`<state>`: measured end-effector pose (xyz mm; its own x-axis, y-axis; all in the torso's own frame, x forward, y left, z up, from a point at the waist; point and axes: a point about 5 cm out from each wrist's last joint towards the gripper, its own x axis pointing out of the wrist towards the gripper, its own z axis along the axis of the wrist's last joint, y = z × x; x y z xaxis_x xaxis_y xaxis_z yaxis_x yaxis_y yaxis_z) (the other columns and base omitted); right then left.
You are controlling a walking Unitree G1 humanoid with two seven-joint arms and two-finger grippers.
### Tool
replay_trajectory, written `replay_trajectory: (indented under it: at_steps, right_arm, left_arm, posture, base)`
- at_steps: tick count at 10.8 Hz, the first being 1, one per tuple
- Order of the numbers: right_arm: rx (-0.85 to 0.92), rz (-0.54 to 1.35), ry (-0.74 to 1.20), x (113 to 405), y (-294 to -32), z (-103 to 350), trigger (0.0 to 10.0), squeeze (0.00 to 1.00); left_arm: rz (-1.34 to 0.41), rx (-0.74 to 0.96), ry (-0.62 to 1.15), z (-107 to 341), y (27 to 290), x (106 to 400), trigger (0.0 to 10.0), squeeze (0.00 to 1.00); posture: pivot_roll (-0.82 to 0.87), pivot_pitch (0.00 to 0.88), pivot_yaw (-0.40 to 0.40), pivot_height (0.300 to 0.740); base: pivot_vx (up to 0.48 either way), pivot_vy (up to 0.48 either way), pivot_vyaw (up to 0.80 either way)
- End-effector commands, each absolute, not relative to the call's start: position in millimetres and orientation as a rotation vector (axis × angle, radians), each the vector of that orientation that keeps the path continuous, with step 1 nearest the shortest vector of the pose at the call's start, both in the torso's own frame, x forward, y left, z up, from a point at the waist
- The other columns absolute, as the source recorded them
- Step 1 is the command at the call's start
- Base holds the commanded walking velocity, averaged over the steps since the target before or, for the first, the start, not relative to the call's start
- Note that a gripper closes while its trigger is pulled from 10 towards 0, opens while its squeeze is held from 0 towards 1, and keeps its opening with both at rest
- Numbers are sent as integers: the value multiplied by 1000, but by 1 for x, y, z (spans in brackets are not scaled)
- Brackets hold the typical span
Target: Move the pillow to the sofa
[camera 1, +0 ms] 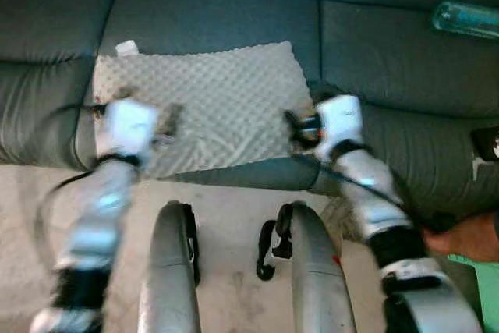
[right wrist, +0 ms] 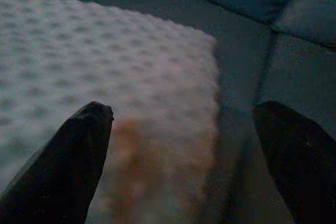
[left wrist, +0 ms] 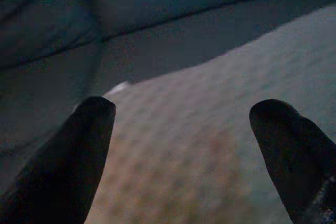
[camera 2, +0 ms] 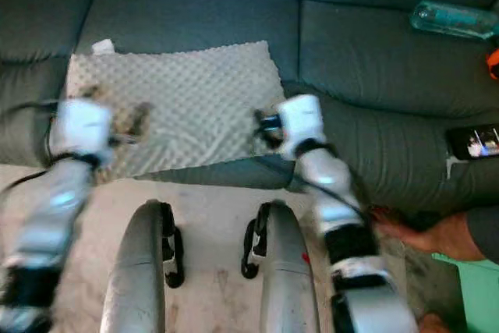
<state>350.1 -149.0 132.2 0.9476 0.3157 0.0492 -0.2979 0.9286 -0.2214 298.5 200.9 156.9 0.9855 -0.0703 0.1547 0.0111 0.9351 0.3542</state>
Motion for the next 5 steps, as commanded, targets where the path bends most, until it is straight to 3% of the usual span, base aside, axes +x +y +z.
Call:
replay_trajectory:
  at_steps: [1,3,5]
  right_arm:
    - [-188,283,-2,347,-159,113,10000,1000]
    - [-134,244,56,345,-161,100,10000,1000]
    - [-110,248,-7,332,-143,99,10000,1000]
  left_arm:
    - [42,403,-144,154,216,288,10000,0]
    - [156,465,-51,146,240,274,10000,0]
    - [262,486,132,127,262,264,10000,0]
  posture:
    - [103,390,-22,630]
    - [121,404,-15,630]
    - [105,412,-14,630]
  base:
    - [0,0,0]
    - [0,0,0]
    - [0,0,0]
